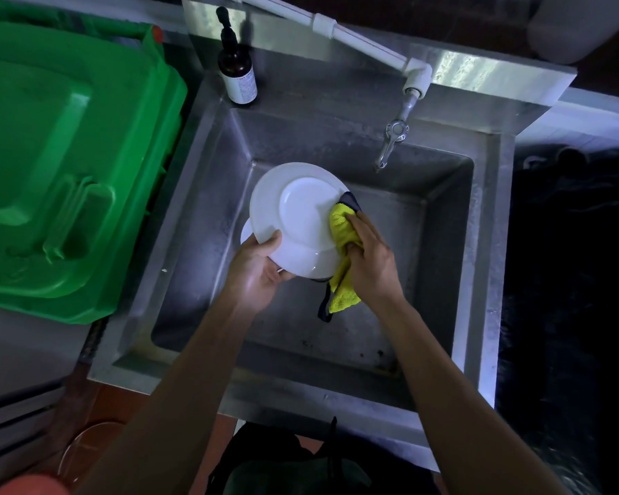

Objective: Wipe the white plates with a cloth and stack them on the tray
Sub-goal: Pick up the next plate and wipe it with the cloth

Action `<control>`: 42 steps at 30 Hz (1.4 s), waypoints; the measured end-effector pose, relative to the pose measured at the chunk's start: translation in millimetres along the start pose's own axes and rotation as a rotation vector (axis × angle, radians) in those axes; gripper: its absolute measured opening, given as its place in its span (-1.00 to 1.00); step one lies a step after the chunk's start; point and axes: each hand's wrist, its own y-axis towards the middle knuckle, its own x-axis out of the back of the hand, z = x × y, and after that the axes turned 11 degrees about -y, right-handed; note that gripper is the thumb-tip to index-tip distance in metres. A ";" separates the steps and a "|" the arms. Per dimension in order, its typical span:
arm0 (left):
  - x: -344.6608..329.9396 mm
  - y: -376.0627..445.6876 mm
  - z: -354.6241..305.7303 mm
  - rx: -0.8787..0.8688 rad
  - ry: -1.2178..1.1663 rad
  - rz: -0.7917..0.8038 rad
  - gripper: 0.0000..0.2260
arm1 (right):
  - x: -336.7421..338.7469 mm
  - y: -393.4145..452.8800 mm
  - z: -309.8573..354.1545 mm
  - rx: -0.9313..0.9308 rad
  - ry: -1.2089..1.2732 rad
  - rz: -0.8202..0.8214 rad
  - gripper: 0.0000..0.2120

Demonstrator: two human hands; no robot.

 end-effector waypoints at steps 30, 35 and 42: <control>12.2 -9.8 1.2 0.018 0.504 0.181 -0.81 | -6.3 -4.1 45.3 0.485 -0.305 0.013 -0.48; 13.4 -12.0 -0.5 0.004 0.485 0.174 -0.78 | -16.2 -17.7 41.0 0.543 -0.260 -0.006 -0.49; 15.4 -16.2 -1.2 0.019 0.462 0.176 -0.74 | -7.9 -3.4 36.2 0.402 -0.202 -0.058 -0.48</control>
